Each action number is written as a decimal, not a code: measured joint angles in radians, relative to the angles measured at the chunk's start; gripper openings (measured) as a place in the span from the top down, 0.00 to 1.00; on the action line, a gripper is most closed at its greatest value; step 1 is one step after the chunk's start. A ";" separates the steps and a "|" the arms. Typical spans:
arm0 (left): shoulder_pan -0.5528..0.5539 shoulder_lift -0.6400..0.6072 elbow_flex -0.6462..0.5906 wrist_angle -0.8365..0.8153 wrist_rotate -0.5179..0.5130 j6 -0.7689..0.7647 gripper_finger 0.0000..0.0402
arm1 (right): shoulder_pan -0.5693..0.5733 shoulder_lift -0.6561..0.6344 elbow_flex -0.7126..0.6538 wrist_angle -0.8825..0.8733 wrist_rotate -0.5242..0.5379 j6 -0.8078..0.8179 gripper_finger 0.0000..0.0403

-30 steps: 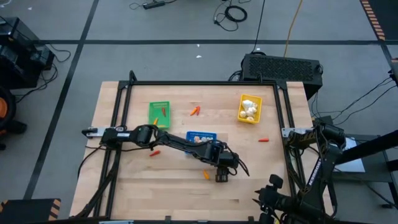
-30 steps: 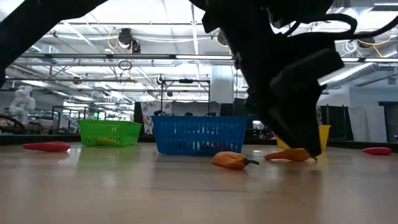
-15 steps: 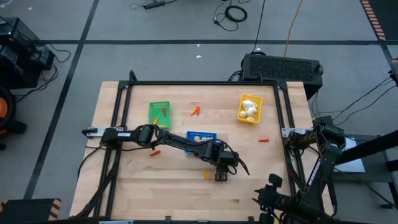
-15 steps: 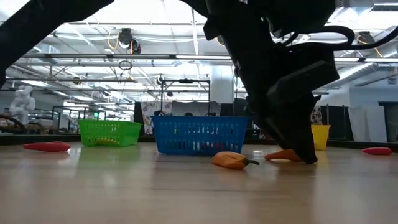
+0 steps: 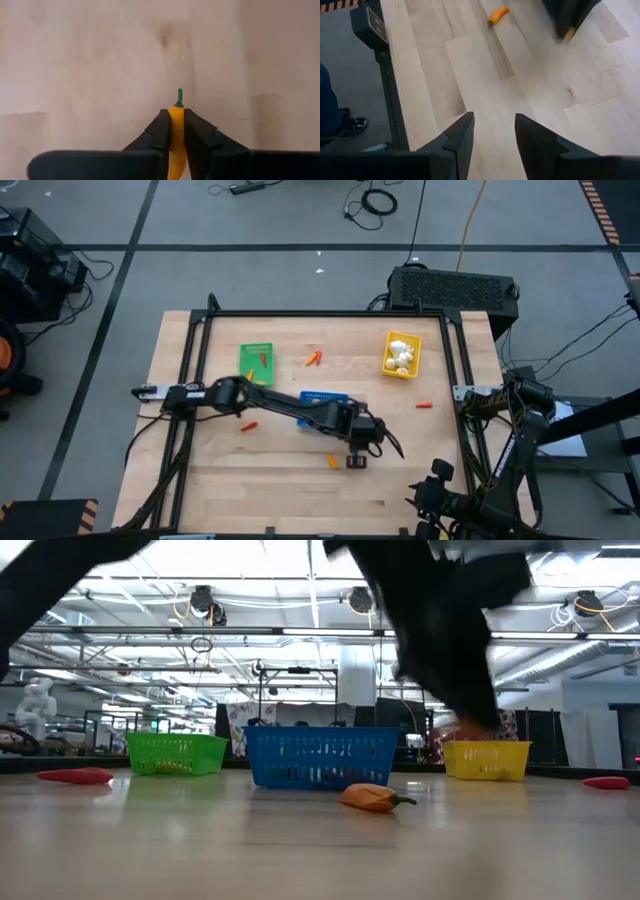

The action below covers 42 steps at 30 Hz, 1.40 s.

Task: Sort produce into baskets
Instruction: Put the yellow chili pepper on the green bin

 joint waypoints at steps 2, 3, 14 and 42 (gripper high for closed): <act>0.000 -0.060 0.002 -0.065 -0.020 0.001 0.88 | 0.000 0.000 0.000 0.001 0.000 0.004 0.67; 0.000 -0.087 0.004 -0.110 -0.038 0.002 0.88 | 0.000 0.000 0.000 0.001 0.000 0.009 0.67; 0.091 -0.362 -0.102 -0.756 -0.448 -0.149 0.87 | 0.000 0.000 0.000 0.118 0.007 0.026 0.67; 0.437 -0.841 -1.025 -0.320 -0.333 -0.270 0.87 | -0.035 0.053 0.000 0.191 0.115 0.027 0.67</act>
